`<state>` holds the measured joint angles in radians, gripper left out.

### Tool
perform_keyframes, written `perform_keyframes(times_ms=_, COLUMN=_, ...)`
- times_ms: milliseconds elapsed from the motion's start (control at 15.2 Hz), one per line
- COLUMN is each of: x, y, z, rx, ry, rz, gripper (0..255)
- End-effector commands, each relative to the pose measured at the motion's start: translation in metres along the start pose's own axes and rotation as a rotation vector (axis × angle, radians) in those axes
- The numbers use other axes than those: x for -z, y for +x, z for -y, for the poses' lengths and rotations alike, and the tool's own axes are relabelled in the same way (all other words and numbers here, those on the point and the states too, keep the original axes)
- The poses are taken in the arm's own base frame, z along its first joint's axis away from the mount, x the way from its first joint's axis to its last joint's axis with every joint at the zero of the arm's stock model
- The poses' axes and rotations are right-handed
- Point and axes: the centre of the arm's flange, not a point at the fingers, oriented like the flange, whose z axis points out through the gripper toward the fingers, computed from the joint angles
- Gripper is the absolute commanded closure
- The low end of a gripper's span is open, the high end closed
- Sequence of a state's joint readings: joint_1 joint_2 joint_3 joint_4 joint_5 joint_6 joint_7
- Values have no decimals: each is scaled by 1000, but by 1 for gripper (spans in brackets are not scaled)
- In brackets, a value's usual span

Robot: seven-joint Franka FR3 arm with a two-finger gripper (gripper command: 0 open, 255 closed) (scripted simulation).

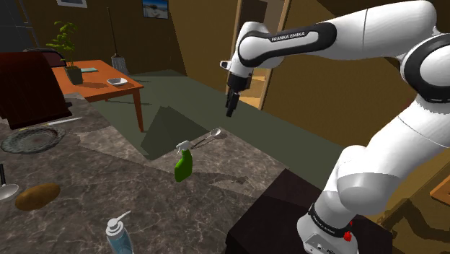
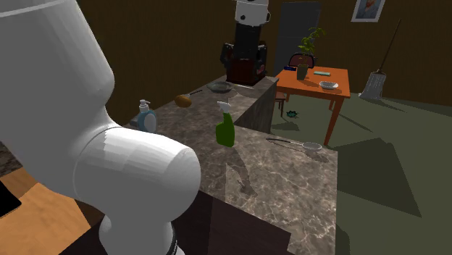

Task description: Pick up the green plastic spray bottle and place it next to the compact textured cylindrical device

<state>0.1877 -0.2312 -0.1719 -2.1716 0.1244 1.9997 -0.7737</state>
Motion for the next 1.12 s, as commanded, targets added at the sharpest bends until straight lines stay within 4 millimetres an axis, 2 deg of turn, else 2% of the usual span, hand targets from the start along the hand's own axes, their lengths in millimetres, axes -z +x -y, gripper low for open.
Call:
perform_keyframes(times_ms=0, x=-20, y=18, z=-10, rx=74, ry=5, rz=13, gripper=0)
perform_keyframes(times_ms=528, x=-102, y=92, z=-25, rx=353, ry=27, rz=62, gripper=0)
perform_keyframes(times_ms=1056, x=-187, y=162, z=-18, rx=632, ry=49, rz=112, gripper=0)
